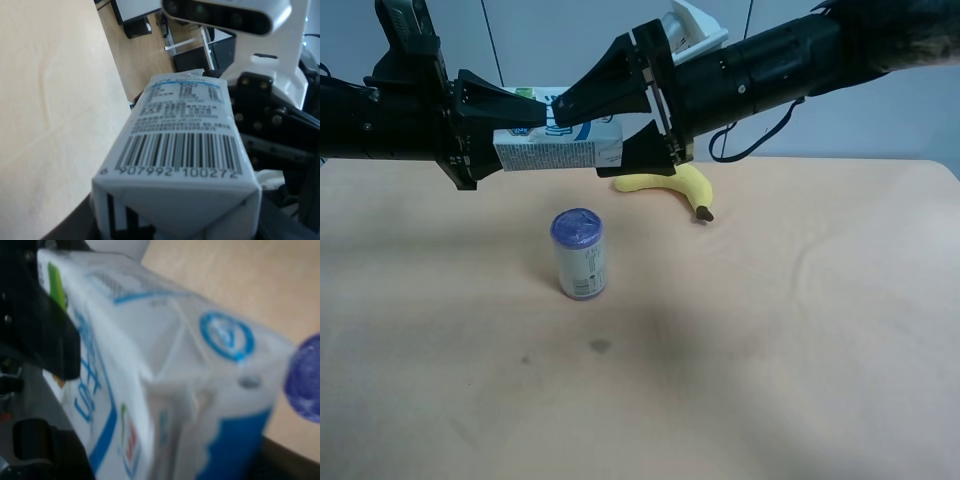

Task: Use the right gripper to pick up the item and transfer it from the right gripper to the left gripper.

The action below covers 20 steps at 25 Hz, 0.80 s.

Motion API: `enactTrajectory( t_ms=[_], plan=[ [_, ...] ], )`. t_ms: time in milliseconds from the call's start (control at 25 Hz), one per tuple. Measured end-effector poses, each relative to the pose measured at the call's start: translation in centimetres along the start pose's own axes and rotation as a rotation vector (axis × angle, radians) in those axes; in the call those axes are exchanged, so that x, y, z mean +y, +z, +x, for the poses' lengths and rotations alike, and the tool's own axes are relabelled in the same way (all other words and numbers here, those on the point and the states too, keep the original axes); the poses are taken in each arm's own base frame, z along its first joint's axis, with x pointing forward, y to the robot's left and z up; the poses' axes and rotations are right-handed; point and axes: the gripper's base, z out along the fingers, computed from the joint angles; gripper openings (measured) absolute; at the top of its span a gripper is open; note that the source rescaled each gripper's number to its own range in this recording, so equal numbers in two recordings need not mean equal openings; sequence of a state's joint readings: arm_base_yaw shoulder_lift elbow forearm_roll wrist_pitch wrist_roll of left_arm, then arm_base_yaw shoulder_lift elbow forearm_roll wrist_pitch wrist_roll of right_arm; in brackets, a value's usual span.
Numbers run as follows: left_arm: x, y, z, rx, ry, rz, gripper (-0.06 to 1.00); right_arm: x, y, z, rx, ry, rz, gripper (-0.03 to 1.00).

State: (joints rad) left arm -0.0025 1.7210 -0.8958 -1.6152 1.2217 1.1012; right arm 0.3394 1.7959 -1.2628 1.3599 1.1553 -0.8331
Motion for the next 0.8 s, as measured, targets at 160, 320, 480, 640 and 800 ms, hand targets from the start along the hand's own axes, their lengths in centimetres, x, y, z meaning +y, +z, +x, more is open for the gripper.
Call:
enactTrajectory(
  t_ms=[160, 320, 480, 640, 800],
  plan=[
    [0.3, 0.0, 0.1, 0.012, 0.008, -0.030, 0.01, 0.0, -1.9, 0.0, 0.008, 0.004, 0.035, 0.75],
    [0.7, 0.0, 0.1, 0.012, 0.009, -0.057, 0.01, -0.5, -3.2, -0.1, 0.008, 0.007, 0.072, 0.75],
    [0.7, 0.0, 0.1, 0.012, 0.009, -0.057, 0.01, -1.8, -4.8, -0.2, 0.004, 0.010, 0.167, 0.75],
    [0.7, 0.0, 0.1, 0.012, 0.009, -0.057, 0.01, -2.5, -7.9, -0.1, -0.009, -0.021, 0.354, 0.74],
    [0.7, 0.0, 0.1, 0.012, 0.009, -0.057, 0.01, -1.6, -11.9, 0.5, -0.026, -0.053, 0.553, 0.74]
  ],
)
